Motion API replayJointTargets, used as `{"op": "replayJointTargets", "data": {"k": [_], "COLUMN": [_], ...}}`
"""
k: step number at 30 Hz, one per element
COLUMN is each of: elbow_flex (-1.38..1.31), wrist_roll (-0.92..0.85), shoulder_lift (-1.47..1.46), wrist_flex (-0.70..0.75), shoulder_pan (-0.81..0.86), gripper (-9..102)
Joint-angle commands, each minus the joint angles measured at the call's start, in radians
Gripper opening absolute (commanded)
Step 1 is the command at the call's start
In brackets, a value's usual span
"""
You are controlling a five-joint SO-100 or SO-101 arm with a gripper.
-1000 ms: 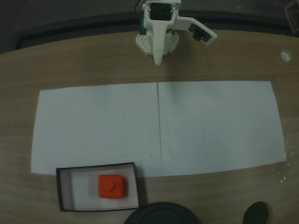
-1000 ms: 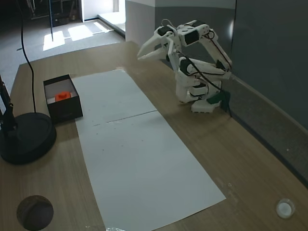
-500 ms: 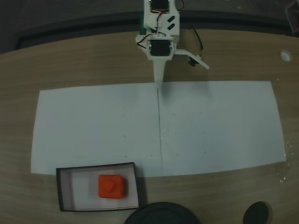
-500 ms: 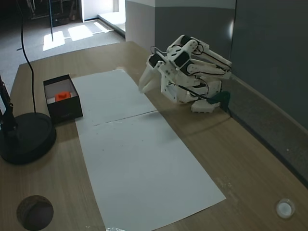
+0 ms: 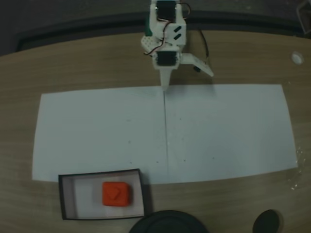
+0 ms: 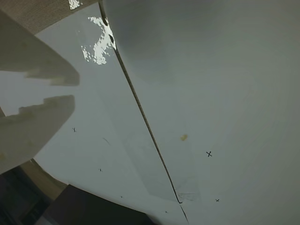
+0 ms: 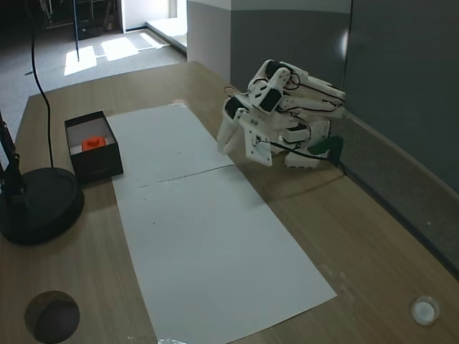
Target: Grab a orange square and put it in the box.
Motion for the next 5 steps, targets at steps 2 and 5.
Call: {"op": "replayJointTargets", "data": {"k": [2, 5], "elbow_flex": [-0.032, -0.032], "wrist_roll": [0.002, 0.002], "shoulder_lift": [0.021, 0.021], "wrist_flex": [0.002, 0.002], "shoulder_pan": [0.0, 0.0], "gripper": [0, 0]}}
